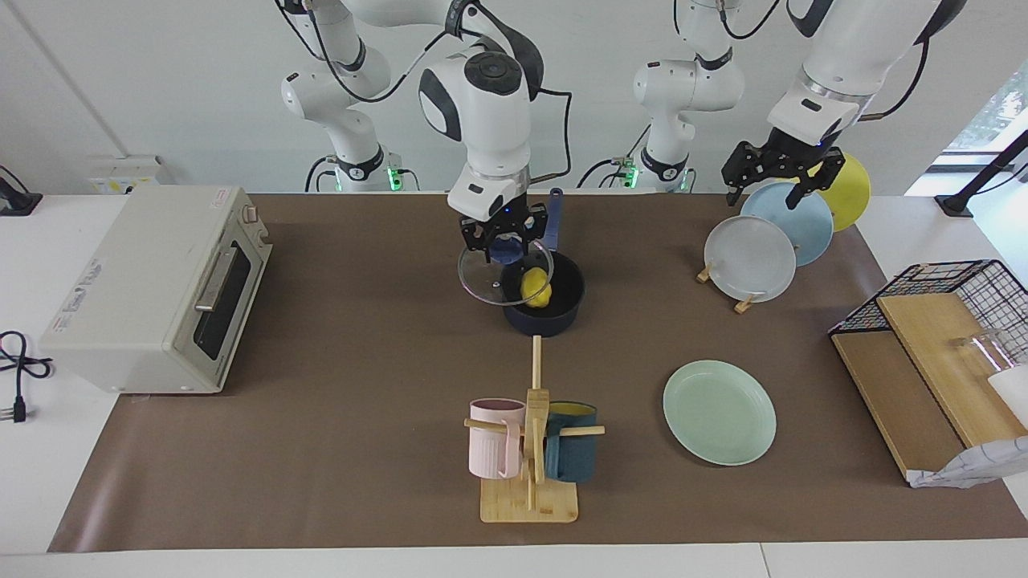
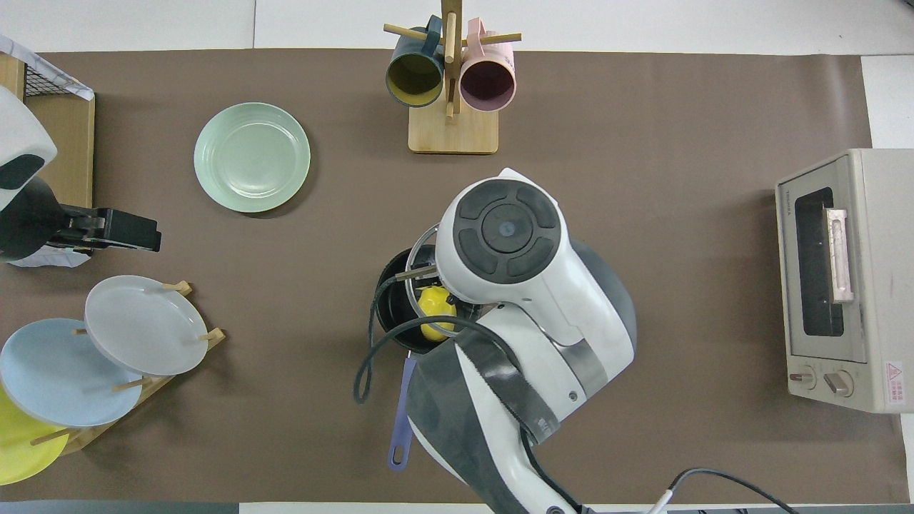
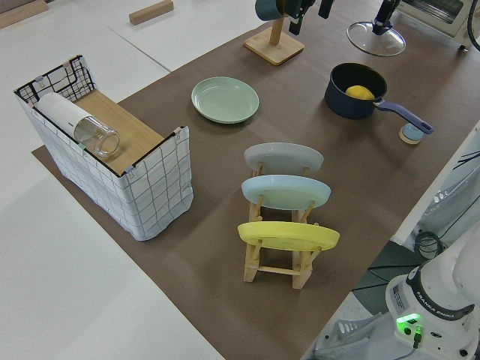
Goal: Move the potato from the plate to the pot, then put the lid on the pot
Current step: 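Lower the glass lid onto the black pot with the right gripper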
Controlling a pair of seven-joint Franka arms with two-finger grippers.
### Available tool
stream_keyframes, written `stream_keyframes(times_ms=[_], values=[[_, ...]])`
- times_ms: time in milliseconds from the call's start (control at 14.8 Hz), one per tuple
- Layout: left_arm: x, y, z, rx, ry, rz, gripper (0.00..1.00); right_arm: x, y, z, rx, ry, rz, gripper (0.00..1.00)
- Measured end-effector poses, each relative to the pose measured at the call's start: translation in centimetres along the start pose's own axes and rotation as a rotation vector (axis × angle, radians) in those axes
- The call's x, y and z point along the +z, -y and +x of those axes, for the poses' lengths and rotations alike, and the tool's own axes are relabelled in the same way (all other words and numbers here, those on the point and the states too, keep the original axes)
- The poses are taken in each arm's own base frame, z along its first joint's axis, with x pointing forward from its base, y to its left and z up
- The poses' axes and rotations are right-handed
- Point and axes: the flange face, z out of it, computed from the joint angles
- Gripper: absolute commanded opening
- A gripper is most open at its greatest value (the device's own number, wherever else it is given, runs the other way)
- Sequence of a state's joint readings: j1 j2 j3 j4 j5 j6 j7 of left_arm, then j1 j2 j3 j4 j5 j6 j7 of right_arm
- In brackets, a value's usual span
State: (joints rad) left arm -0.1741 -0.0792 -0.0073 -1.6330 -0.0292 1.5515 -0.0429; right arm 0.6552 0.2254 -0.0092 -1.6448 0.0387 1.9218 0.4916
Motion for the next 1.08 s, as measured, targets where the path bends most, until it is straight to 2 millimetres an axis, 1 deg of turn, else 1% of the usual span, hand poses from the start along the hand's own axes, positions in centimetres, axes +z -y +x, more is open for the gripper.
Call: stream_keyframes(times_ms=[202,405,472,607,810,1079], values=[[0.9,0.0,0.1,-0.001,0.034,0.002,1.0,2.6,3.4,-0.9,0.005,-0.002,-0.006,0.0],[1.1,0.0,0.1,0.0,0.041,0.002,1.0,4.3,6.1,-2.0,0.019,-0.004,-0.02,0.0],[1.2,0.0,0.1,-0.003,0.043,0.0,1.0,4.6,6.4,-2.1,0.019,-0.001,-0.024,0.0],[1.4,0.3,0.1,-0.021,0.047,-0.009,1.0,4.9,6.4,-2.1,0.02,0.002,-0.029,0.0],[1.4,1.3,0.2,-0.043,0.047,-0.012,1.0,5.4,6.2,-1.8,0.025,0.006,-0.034,0.0],[1.4,2.9,0.2,-0.073,0.046,-0.013,1.0,6.6,6.1,-1.6,0.028,0.02,-0.044,0.0]])
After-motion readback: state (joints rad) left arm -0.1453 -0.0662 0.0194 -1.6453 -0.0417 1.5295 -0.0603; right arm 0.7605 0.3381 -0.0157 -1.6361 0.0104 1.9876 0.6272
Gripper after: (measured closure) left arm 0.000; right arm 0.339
